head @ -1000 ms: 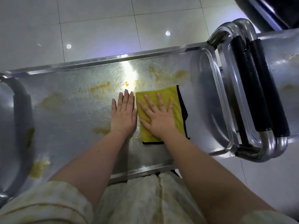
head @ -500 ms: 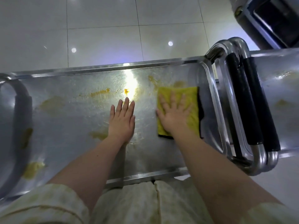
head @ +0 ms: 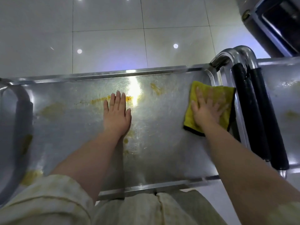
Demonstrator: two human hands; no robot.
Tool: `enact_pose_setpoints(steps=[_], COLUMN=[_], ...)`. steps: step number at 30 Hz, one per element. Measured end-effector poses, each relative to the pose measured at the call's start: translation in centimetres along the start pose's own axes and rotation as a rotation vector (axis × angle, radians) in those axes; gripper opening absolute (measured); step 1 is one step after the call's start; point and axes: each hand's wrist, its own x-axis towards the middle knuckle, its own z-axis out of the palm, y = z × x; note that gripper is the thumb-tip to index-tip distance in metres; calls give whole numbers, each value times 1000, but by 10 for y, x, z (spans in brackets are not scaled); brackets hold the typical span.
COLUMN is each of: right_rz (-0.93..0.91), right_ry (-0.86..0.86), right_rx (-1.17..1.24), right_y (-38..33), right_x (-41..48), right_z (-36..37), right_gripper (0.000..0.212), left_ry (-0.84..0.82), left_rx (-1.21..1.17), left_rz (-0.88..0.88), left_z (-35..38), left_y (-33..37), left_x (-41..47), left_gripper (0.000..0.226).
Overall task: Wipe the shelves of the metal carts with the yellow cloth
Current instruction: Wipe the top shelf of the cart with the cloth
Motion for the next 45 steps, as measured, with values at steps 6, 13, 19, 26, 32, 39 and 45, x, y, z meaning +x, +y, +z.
enact_pose_setpoints(steps=[6,13,19,26,32,39,45], right_rz=[-178,-731,-199,-17,-584,-766,-979], right_ry=[43,11,52,86,27,72,152], right_rx=[-14,-195,3,27,-136,-197,-163], right_y=[-96,-172,-70,-97,-211,-184,-98], right_x=[-11,-49,35,39,-15,-38,-126], right_z=[16,34,-8,-10,22,33,70], right_gripper=[60,58,59,60,57,58,59], left_ry=[-5,1,-8,-15,-26,-37,-14], left_rx=[-17,-11,6,21,41,-31,-62], left_rz=[-1,-15,-24,-22,-15,15,30], left_z=[1,1,1,1,1,-5,-4], left_y=[-4,-4,1,-1,-2,-5,-7], left_x=[2,3,2,3,3,1,3], left_gripper=[64,66,64,64,63,64,57])
